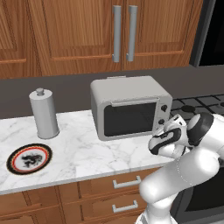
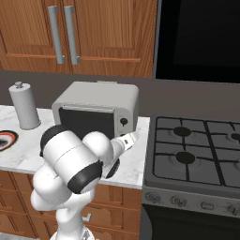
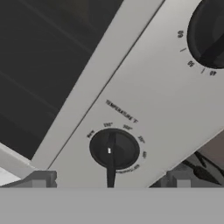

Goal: Pull the toaster oven rack outwards. Pick up the baguette from the plate and place it on the toaster oven rack. Close the toaster oven door fully and set the temperature to the lowest setting.

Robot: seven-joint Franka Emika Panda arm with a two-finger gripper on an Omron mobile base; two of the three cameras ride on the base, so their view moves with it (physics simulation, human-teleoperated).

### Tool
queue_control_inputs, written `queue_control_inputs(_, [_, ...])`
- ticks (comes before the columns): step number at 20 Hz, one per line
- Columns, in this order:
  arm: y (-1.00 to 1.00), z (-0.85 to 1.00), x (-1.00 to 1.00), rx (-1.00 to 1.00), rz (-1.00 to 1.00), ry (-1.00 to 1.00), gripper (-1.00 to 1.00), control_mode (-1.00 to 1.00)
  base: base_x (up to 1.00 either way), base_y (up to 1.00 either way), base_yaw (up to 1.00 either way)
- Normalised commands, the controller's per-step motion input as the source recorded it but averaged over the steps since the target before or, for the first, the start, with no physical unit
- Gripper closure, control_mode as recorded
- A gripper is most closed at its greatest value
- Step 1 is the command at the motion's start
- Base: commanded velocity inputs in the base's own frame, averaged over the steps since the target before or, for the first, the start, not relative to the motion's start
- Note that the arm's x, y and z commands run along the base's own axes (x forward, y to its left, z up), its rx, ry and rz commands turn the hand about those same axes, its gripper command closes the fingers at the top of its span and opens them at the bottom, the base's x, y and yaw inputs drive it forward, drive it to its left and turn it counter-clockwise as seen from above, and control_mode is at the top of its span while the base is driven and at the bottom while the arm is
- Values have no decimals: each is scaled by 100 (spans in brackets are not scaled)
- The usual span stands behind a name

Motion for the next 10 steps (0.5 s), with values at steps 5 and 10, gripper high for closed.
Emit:
queue_control_inputs(5, [18,6,0,-4,-10,-5,-100,-100,0,0,0])
queue_control_inputs(10, [33,2,0,-9,-6,-1,-100,-100,0,0,0])
